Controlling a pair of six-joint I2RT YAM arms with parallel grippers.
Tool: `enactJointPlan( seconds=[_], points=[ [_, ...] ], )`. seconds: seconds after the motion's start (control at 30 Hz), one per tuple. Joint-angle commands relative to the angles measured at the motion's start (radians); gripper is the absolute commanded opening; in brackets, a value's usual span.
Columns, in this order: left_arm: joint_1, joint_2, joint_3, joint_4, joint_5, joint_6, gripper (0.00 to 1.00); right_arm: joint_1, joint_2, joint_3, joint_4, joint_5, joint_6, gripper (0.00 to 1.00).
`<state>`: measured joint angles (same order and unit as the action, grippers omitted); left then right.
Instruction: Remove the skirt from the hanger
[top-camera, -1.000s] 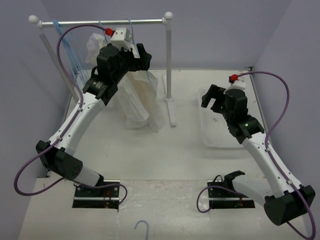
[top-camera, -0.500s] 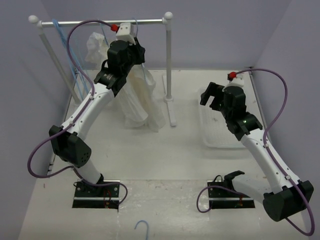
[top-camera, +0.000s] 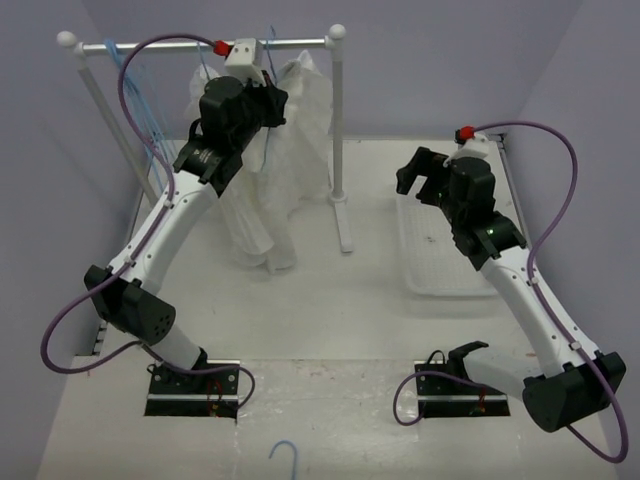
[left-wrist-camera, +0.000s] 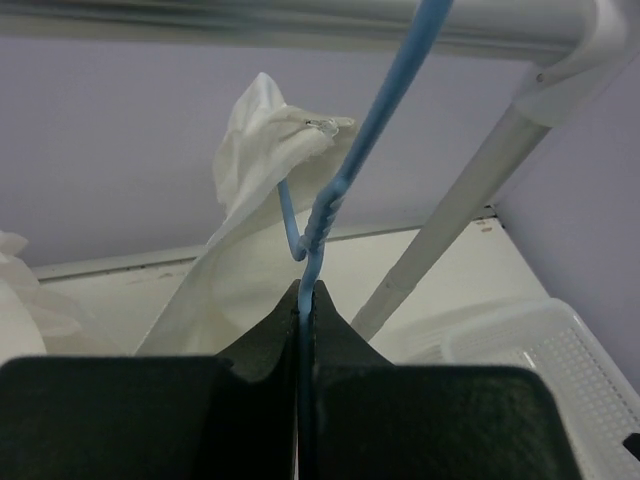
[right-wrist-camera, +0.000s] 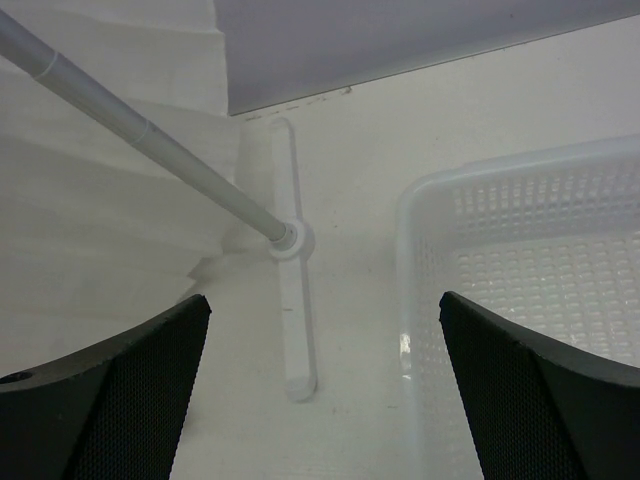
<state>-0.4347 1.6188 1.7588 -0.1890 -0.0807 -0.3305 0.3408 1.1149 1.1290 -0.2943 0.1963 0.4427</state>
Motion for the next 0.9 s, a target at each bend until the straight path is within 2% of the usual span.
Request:
enactJointPlan(
  seconds=[0.0,0.3,0.4,0.5,0.67,0.87],
  points=[
    [-0.004,-0.108,0.068,0.074,0.032,0.021,0.00,0.000,0.014,0.048,0.027,-0.037,-0.024,0.99],
    [-0.004,-0.249,-0.045,0.054,0.052,-0.005,0.00,0.000,0.022,0.034,0.043,-0.090,-0.055,0.99],
    [-0.004,-0.287,-0.091,-0.001,0.024,-0.007,0.00,0.000,0.025,0.025,0.053,-0.139,-0.076,0.99],
    [-0.004,-0.330,-0.142,-0.039,0.053,0.002,0.00,0.000,0.025,0.009,0.089,-0.190,-0.105,0.99],
    [-0.007,-0.430,-0.295,-0.078,0.206,0.025,0.00,0.004,0.031,-0.011,0.145,-0.374,-0.269,0.99],
    [-0.016,-0.587,-0.468,-0.191,0.278,0.045,0.00,0.062,0.052,-0.021,0.175,-0.494,-0.499,0.99]
  ],
)
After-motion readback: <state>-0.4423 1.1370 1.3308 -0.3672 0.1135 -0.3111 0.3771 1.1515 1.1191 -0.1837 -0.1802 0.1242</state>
